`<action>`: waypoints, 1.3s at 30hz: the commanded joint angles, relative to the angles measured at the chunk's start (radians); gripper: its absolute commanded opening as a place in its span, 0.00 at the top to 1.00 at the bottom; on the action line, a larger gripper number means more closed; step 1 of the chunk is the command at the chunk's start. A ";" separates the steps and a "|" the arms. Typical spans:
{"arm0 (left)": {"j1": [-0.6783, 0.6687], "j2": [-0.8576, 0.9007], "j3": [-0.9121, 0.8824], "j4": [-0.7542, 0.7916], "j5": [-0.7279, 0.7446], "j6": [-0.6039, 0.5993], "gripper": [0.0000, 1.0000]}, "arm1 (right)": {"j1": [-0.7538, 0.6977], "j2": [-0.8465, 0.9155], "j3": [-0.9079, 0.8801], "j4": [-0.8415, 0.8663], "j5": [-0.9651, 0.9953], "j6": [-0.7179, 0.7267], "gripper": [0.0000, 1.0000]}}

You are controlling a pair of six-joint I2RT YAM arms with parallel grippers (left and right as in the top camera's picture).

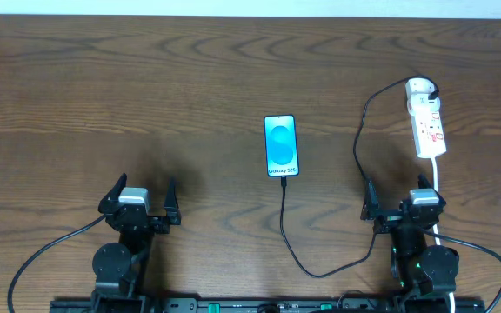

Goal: Plug charger to phone and switch on socket

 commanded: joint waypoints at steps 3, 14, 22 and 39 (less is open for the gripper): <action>0.005 -0.007 -0.018 -0.033 -0.001 -0.012 0.07 | 0.008 -0.006 -0.003 -0.003 0.008 -0.007 0.01; 0.005 -0.007 -0.018 -0.033 -0.001 -0.012 0.06 | 0.008 -0.006 -0.003 -0.003 0.008 -0.007 0.01; 0.005 -0.007 -0.018 -0.033 -0.001 -0.012 0.06 | 0.008 -0.006 -0.003 -0.003 0.008 -0.007 0.01; 0.005 -0.007 -0.018 -0.033 -0.001 -0.012 0.07 | 0.008 -0.006 -0.004 -0.003 0.008 -0.007 0.01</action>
